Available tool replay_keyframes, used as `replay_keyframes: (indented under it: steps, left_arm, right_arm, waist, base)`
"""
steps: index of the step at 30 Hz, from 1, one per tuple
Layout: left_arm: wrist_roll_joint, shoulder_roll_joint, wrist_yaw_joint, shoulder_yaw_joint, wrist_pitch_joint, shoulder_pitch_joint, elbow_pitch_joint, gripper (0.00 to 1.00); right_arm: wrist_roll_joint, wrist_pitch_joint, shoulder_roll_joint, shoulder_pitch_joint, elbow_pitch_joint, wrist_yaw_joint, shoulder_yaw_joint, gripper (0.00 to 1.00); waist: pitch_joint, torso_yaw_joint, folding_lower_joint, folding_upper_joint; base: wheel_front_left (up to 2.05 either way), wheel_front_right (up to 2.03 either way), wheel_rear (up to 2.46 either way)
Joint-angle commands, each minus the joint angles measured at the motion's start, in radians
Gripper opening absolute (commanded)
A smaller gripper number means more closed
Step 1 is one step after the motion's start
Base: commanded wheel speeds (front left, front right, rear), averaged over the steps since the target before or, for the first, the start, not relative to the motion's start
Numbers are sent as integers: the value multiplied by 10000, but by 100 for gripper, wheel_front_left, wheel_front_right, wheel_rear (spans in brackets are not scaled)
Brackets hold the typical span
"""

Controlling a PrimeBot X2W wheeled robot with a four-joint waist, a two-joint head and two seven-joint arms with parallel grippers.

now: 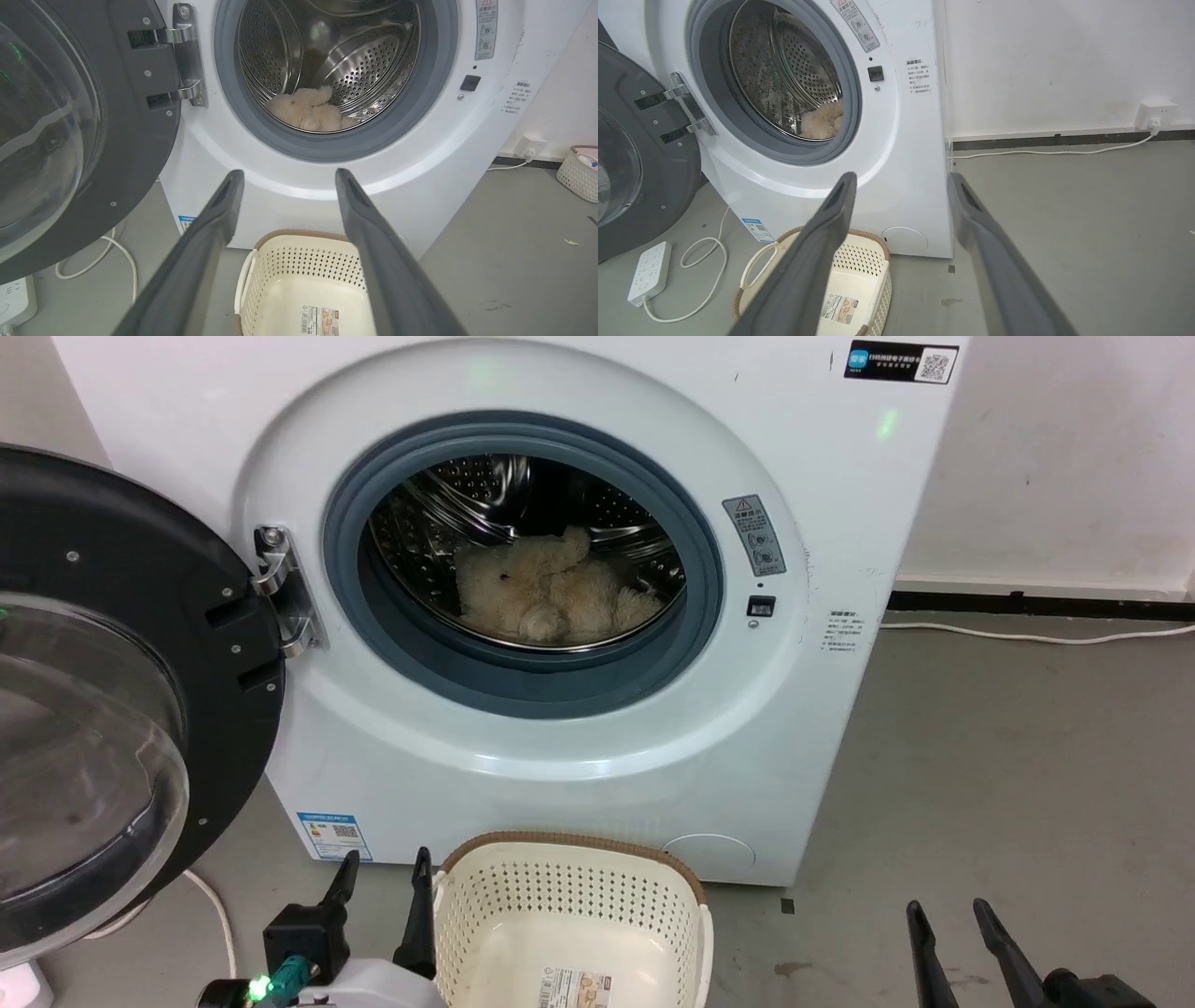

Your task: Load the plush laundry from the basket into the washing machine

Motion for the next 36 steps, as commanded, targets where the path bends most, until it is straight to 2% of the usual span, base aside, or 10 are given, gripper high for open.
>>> replay_keyframes:
  steps: [1,18,19,36]
  left_arm:
    - [-17,40,44,1,-13,190,-144,100]
    - [-144,72,158,-69,-20,234,-657,100]
    - [-110,55,111,-56,10,163,-620,0]
    - [231,-95,-70,211,212,182,-790,0]
  right_arm:
    - [0,-44,-2,172,21,-7,-15,100]
    - [-4,-44,-2,66,59,-7,-34,100]
    - [-1,-1,0,43,43,0,-27,0]
    - [-218,268,0,-114,-115,-1,-30,0]
  waist:
    - [-7,6,0,0]
    - [59,35,0,0]
    - [60,35,0,0]
    - [127,31,0,0]
  base:
    - [0,0,0]
    - [0,0,0]
    - [0,0,0]
    - [0,0,0]
